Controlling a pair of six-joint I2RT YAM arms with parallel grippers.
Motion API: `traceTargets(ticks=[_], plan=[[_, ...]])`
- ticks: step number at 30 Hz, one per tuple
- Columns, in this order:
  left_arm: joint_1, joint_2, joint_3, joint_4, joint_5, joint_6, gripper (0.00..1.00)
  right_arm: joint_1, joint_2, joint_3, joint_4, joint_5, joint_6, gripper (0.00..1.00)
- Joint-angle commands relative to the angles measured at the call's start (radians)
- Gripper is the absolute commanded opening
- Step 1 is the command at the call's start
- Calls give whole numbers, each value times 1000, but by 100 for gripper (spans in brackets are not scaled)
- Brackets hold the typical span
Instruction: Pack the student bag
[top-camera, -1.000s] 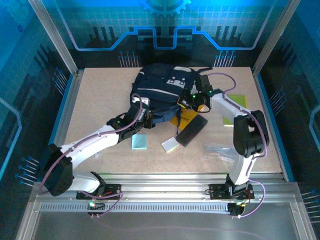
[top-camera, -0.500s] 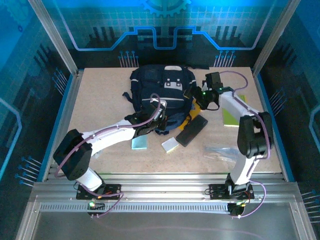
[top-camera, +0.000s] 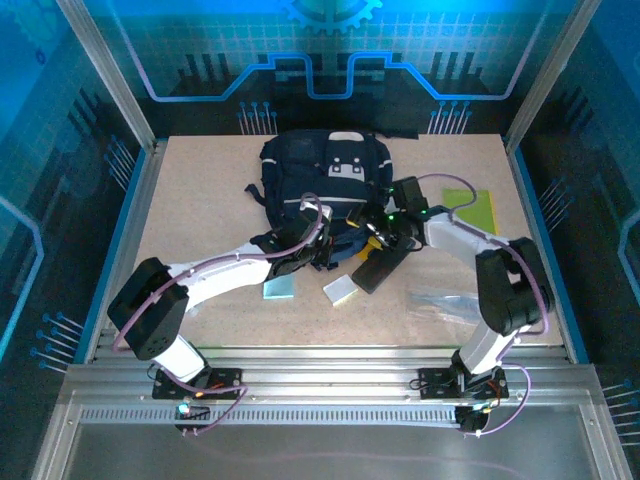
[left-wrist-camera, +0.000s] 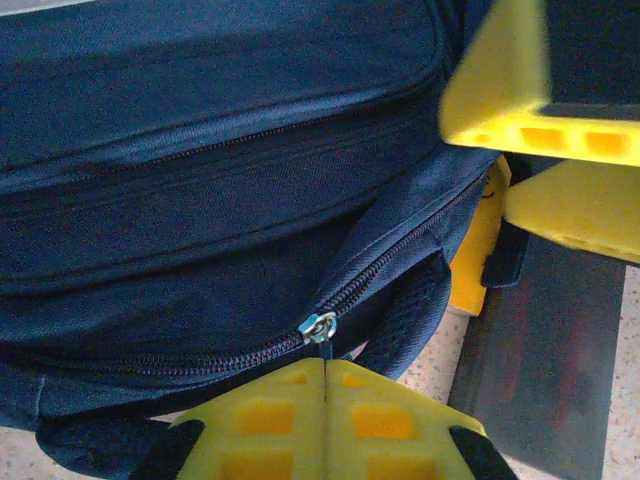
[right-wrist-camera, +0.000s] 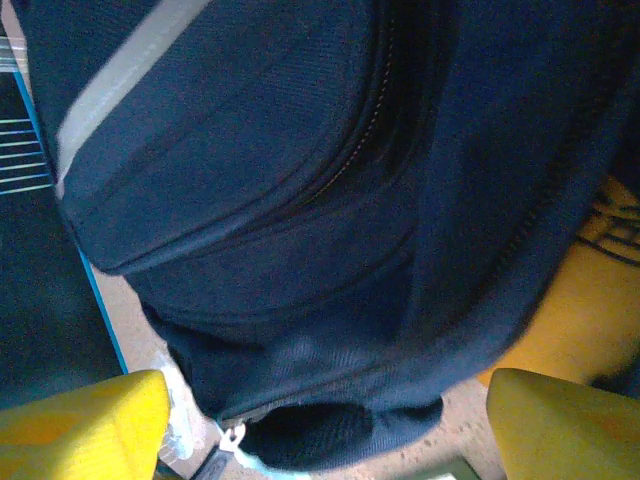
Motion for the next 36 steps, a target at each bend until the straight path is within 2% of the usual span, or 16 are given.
traceTargets(ticks=[1, 2, 4, 5, 6, 7, 13, 19, 22, 24, 27, 28, 30, 31, 33, 36], plan=[[-4, 1, -32, 59, -37, -16, 0, 15, 73, 34, 94, 26, 79, 80], [-3, -1, -41, 70, -45, -16, 0, 17, 93, 38, 102, 45, 85, 74], [2, 5, -56, 87, -55, -18, 0, 14, 121, 43, 100, 78, 92, 50], [7, 9, -63, 91, -60, -17, 0, 10, 128, 40, 109, 84, 93, 32], [13, 14, -71, 95, -69, -17, 0, 5, 128, 33, 118, 92, 92, 9], [19, 20, -77, 98, -80, -16, 0, 1, 119, 22, 129, 94, 88, 0], [109, 26, -153, 119, -169, -11, 0, -40, 33, -7, 96, 102, 29, 0], [218, -37, -204, 130, -172, 9, 0, -76, 28, 1, 80, 72, 10, 0], [223, -64, -189, 121, -117, 30, 0, -64, 40, 31, 72, 52, 3, 0], [215, -85, -161, 97, -37, 19, 0, -47, 44, 54, 52, 50, -8, 0], [171, -105, -99, 35, 19, -27, 0, -31, 46, 70, 41, 53, -8, 0], [152, -106, -80, 16, 32, -45, 7, -26, 49, 71, 45, 52, -3, 0], [113, -93, -33, -23, 57, -95, 30, -15, 51, 71, 52, 53, 8, 0], [99, -81, -17, -37, 71, -122, 37, -10, 50, 71, 56, 55, 12, 0], [70, -38, 35, -80, 98, -174, 43, 6, 53, 69, 65, 70, 24, 0], [36, 38, 102, -149, 72, -201, 44, 26, 60, 59, 101, 75, 49, 0]])
